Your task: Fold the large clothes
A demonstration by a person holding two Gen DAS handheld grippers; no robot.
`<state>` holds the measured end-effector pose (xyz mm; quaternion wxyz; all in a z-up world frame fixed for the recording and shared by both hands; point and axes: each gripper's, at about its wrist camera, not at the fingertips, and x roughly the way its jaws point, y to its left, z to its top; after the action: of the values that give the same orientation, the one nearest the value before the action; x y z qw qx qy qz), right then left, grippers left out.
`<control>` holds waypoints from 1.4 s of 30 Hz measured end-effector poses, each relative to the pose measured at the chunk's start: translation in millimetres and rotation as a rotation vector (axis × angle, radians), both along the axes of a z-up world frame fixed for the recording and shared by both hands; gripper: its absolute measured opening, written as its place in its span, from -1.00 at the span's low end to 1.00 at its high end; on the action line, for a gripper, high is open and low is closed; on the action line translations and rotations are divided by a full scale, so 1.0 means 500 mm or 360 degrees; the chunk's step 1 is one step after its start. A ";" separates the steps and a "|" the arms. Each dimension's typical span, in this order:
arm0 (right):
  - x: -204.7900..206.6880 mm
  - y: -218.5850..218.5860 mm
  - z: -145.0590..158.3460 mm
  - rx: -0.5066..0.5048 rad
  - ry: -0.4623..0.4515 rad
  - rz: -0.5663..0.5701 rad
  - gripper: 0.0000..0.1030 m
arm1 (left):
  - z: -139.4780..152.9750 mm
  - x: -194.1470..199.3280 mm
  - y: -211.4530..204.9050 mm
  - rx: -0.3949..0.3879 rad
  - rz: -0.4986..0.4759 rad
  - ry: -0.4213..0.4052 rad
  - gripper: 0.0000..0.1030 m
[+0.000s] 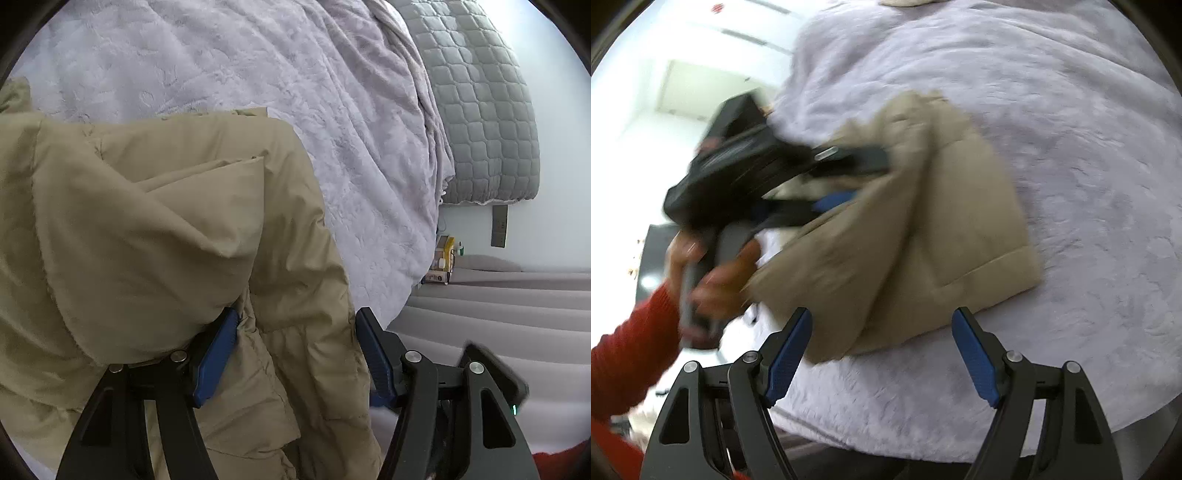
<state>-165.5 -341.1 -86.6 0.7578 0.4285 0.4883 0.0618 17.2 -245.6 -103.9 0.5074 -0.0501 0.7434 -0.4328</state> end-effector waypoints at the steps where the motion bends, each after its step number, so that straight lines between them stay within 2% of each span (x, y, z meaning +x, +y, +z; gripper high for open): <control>1: 0.001 0.016 0.008 0.0011 -0.0022 0.0050 0.58 | -0.004 0.002 -0.009 0.0001 0.0005 0.0015 0.28; 5: 0.018 0.080 0.022 0.0057 -0.0081 0.0174 0.58 | -0.018 0.013 -0.024 0.0034 0.0032 0.0039 0.28; 8: 0.051 0.100 0.011 -0.0047 -0.0023 0.0108 0.53 | -0.001 0.014 -0.034 0.0053 0.0011 -0.0036 0.28; 9: 0.065 0.094 -0.001 -0.0080 0.0026 0.0040 0.17 | 0.015 0.012 -0.037 0.0040 -0.0002 -0.0083 0.28; 10: 0.062 0.085 -0.011 -0.0082 0.0068 -0.0020 -0.18 | 0.041 0.011 -0.037 0.0004 -0.0017 -0.0159 0.28; 11: 0.065 0.070 -0.031 -0.0035 0.0126 -0.0078 -0.63 | 0.060 0.010 -0.036 -0.0014 -0.0022 -0.0220 0.28; 14: 0.057 0.035 -0.053 -0.0026 0.0180 -0.0215 -0.72 | 0.146 0.015 -0.002 -0.0036 0.0032 -0.0610 0.28; 16: 0.047 0.023 -0.050 -0.0096 0.0188 -0.0248 -0.73 | 0.191 0.030 0.052 0.0031 0.0147 -0.0931 0.28; 18: 0.037 0.007 -0.053 -0.0135 0.0208 -0.0290 -0.73 | 0.192 0.052 0.096 0.0133 0.0248 -0.1076 0.28; 20: 0.026 -0.007 -0.062 -0.0131 0.0236 -0.0324 -0.73 | 0.161 0.080 0.129 0.0295 0.0303 -0.1169 0.28; 21: 0.019 -0.011 -0.069 -0.0134 0.0252 -0.0329 -0.73 | 0.131 0.099 0.141 0.0380 0.0325 -0.1149 0.28; 23: 0.004 -0.009 -0.083 -0.0145 0.0268 -0.0333 -0.73 | 0.087 0.122 0.149 0.0387 0.0368 -0.1061 0.28; 29: -0.020 -0.029 -0.101 -0.0183 0.0333 -0.0410 -0.73 | 0.001 0.127 0.031 0.0401 0.0308 -0.1042 0.28; 34: -0.047 -0.069 -0.152 -0.0107 0.0405 -0.0522 -0.72 | -0.036 0.108 -0.062 0.0385 0.0241 -0.1045 0.28; 37: -0.057 -0.077 -0.180 -0.0030 0.0447 -0.0544 -0.62 | -0.053 0.102 -0.086 0.0395 0.0214 -0.1061 0.28; 39: -0.078 -0.091 -0.177 0.0029 0.0473 -0.0577 -0.60 | -0.057 0.100 -0.086 0.0411 0.0203 -0.1067 0.28; 42: -0.109 -0.120 -0.139 -0.0002 0.0452 -0.0640 -0.54 | -0.059 0.106 -0.075 0.0401 0.0220 -0.1044 0.28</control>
<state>-220.0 -401.0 -156.2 0.6788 0.5209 0.4949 -0.1513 70.4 -283.3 -133.3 0.7492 0.1043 0.5835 -0.2954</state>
